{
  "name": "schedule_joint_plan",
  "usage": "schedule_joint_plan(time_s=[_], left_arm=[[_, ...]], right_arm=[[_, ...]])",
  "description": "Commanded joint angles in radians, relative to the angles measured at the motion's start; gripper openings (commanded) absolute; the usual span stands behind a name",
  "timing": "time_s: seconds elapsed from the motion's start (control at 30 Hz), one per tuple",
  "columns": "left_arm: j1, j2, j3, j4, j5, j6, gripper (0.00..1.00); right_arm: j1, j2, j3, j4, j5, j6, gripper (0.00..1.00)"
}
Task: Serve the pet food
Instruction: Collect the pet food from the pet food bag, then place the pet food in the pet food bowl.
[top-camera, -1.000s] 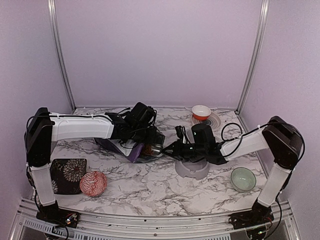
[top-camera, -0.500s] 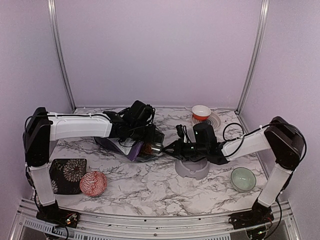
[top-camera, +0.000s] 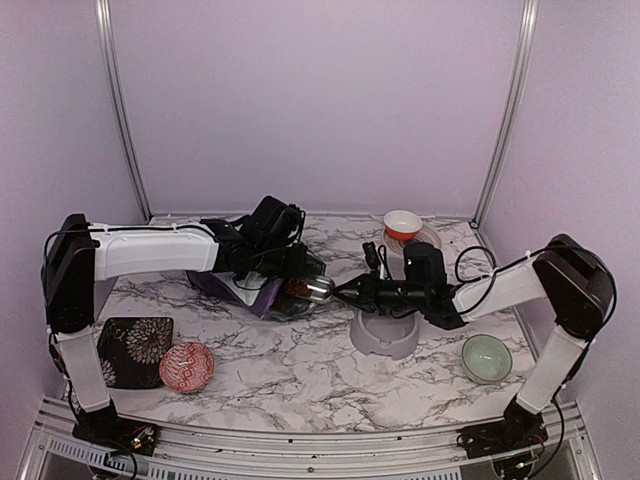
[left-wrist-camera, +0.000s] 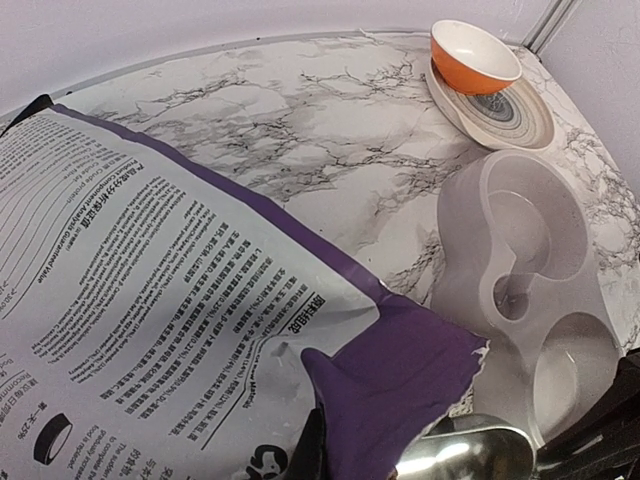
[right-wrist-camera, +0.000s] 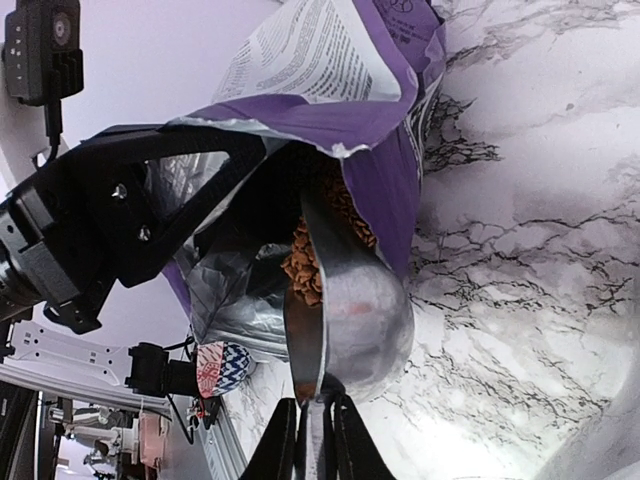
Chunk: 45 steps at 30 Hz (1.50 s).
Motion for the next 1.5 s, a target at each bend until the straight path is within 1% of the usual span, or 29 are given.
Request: schedule_joint_plan(time_s=[0.0,0.13,0.33,0.47,0.7,0.9,1.07,1.13,1.27,1.33,1.4,1.47], left_arm=[[0.029,-0.071,0.001,0.068,-0.043,0.013,0.0],[0.032,-0.072,0.003,0.066,-0.041,0.016,0.0],[0.035,-0.086,0.004,0.067,-0.027,0.014,0.0],[0.036,-0.097,0.0,0.067,-0.023,0.013,0.0],[0.037,-0.105,-0.003,0.067,-0.013,0.012,0.0],[0.037,-0.103,-0.001,0.067,-0.009,0.01,0.0],[0.037,-0.106,-0.008,0.067,-0.009,0.004,0.0],[0.037,-0.108,-0.011,0.067,-0.012,0.002,0.0],[0.037,-0.11,-0.017,0.067,-0.018,0.003,0.0],[0.039,-0.112,-0.02,0.067,-0.02,0.002,0.0],[0.039,-0.116,-0.021,0.067,-0.021,0.002,0.0],[0.039,-0.121,-0.024,0.067,-0.02,0.0,0.0]], right_arm=[[-0.032,-0.04,-0.002,0.076,-0.079,-0.008,0.0],[-0.045,-0.031,-0.011,0.129,-0.142,0.016,0.0],[-0.072,-0.031,-0.025,0.126,-0.212,-0.023,0.0],[-0.097,-0.032,-0.05,0.17,-0.27,-0.011,0.0],[-0.151,-0.032,-0.107,0.338,-0.362,0.075,0.0],[-0.178,-0.03,-0.119,0.476,-0.406,0.177,0.0],[-0.182,0.002,-0.132,0.692,-0.431,0.315,0.0],[-0.182,0.026,-0.134,0.733,-0.431,0.346,0.0],[-0.182,0.047,-0.138,0.728,-0.424,0.346,0.0],[-0.181,0.039,-0.137,0.698,-0.42,0.325,0.0],[-0.181,0.02,-0.134,0.634,-0.413,0.286,0.0],[-0.182,-0.014,-0.12,0.507,-0.396,0.207,0.0]])
